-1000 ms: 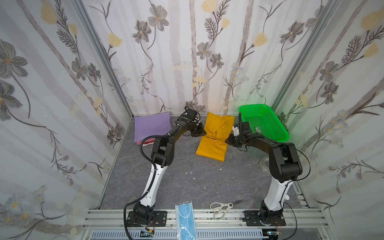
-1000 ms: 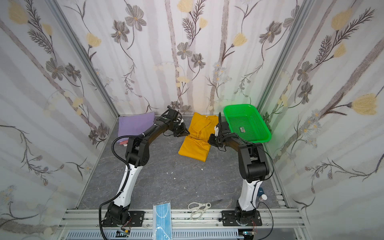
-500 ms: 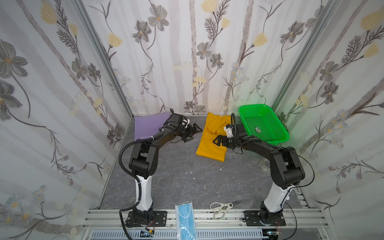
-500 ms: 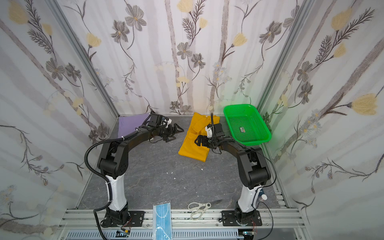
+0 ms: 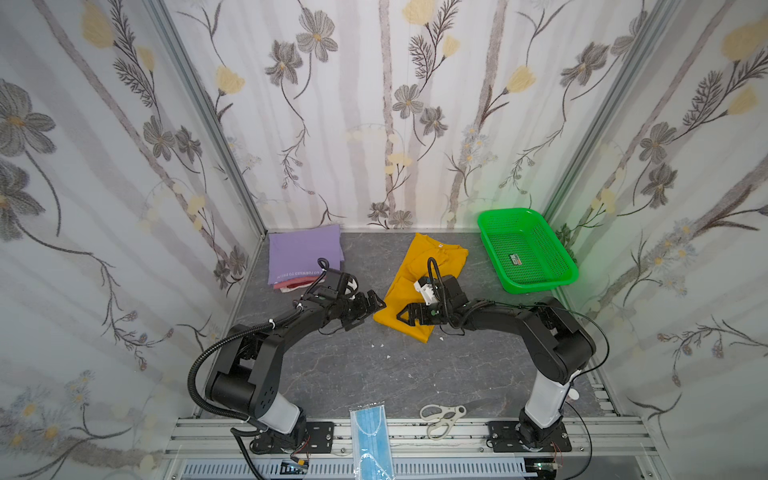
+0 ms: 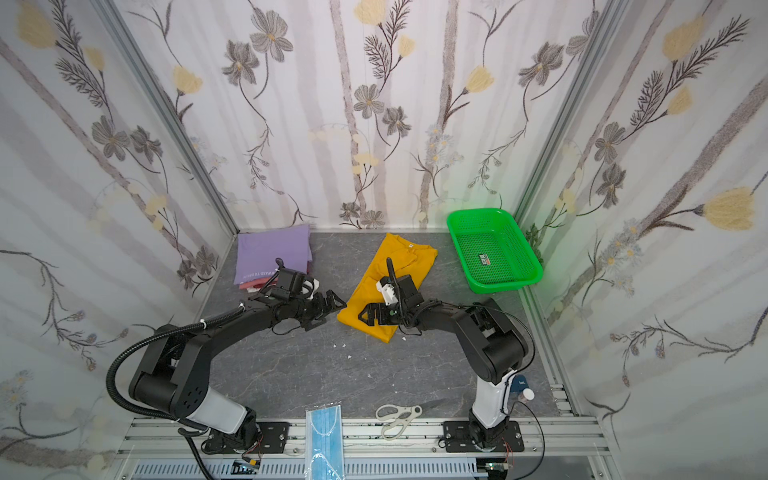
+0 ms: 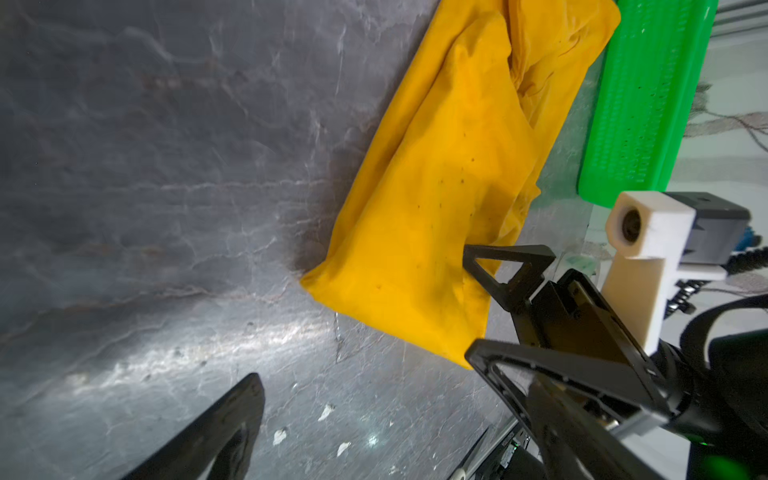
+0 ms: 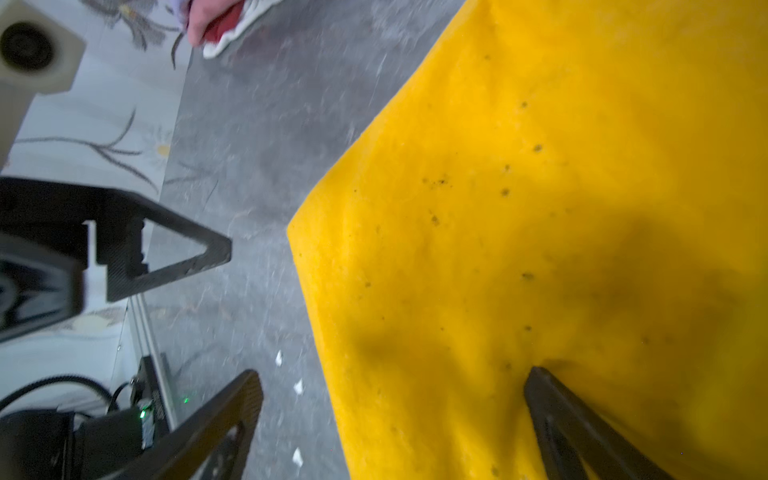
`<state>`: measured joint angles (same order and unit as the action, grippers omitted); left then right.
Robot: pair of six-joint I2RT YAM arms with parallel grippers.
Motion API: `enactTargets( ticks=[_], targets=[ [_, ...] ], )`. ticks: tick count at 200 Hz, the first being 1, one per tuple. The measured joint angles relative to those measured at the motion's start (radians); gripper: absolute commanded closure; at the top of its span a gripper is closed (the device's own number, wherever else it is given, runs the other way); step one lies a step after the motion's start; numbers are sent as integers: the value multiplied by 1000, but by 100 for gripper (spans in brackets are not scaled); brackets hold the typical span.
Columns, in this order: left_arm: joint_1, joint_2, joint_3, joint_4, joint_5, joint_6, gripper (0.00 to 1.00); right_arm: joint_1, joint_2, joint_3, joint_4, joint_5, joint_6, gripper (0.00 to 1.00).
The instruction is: Fold and stack the t-shirts
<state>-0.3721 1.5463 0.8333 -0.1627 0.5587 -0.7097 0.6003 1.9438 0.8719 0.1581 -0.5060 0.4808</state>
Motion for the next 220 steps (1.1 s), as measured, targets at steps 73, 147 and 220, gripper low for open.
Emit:
enactTargets(
  ticks=[73, 147, 220],
  targets=[
    [-36, -78, -138, 5, -4, -13, 0, 70, -272, -196, 3, -2, 132, 0],
    [-32, -21, -43, -2, 2, 26, 0, 148, -310, -400, 250, -4, 287, 0],
    [-25, 123, 21, -44, -10, 69, 41, 233, -707, -513, -18, 282, 373, 23]
  ],
)
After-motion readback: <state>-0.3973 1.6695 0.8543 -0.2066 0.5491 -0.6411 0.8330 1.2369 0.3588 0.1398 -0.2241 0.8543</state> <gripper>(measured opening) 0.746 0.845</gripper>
